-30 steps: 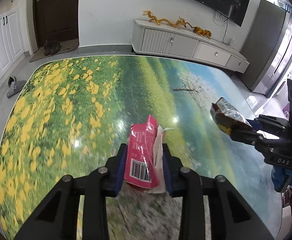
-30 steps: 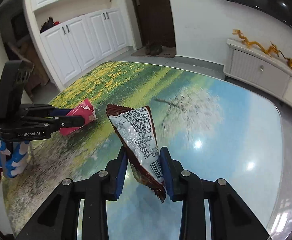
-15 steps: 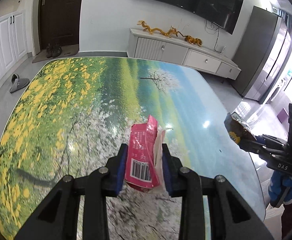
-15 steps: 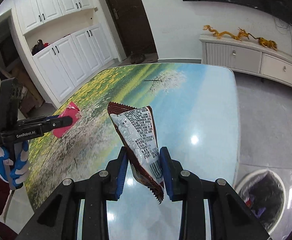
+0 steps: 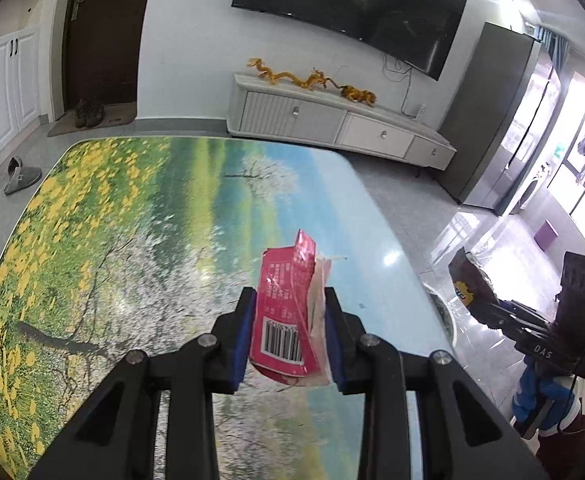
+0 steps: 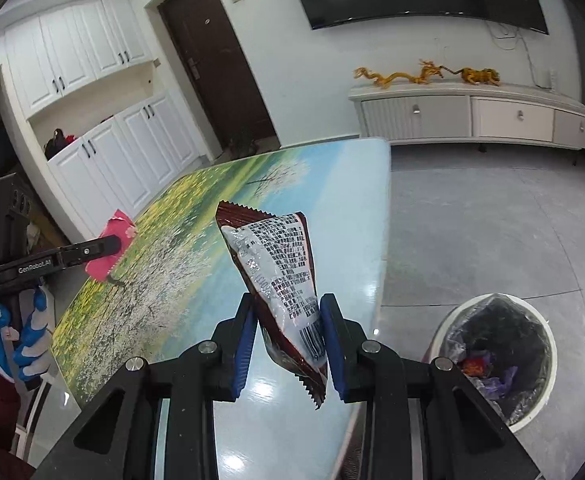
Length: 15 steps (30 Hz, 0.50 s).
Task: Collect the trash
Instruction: 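Carry the pink and brown wrappers over the bin with both tools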
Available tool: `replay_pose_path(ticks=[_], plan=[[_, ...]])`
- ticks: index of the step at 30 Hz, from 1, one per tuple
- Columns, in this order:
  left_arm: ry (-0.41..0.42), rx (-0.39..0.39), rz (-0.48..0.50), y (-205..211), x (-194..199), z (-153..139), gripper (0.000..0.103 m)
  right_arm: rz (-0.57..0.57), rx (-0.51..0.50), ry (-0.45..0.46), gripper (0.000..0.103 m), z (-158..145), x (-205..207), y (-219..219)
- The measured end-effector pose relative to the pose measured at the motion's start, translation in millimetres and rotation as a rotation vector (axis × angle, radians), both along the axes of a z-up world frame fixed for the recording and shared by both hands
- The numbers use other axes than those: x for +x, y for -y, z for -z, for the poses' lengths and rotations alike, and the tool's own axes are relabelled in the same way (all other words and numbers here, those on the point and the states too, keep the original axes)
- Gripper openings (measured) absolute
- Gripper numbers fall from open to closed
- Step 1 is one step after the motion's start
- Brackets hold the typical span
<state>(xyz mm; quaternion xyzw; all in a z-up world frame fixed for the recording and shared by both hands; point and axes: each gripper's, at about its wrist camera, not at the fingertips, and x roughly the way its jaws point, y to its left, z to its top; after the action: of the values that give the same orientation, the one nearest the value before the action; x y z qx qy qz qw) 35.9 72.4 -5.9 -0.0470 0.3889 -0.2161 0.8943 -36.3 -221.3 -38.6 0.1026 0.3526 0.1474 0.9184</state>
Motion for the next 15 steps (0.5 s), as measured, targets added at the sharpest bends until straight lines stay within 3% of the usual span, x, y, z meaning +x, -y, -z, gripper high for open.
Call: replay_pose_path(ticks=[7,15], plan=[[0.005,-0.004,0.096,61,6,-18,0.03,0.159,0.032,0.035,0.03,3,-21,60],[-0.04,0.022,0.268,176,21,-7,0.031,0.335,0.045,-0.025,0.03,27,-29,127]])
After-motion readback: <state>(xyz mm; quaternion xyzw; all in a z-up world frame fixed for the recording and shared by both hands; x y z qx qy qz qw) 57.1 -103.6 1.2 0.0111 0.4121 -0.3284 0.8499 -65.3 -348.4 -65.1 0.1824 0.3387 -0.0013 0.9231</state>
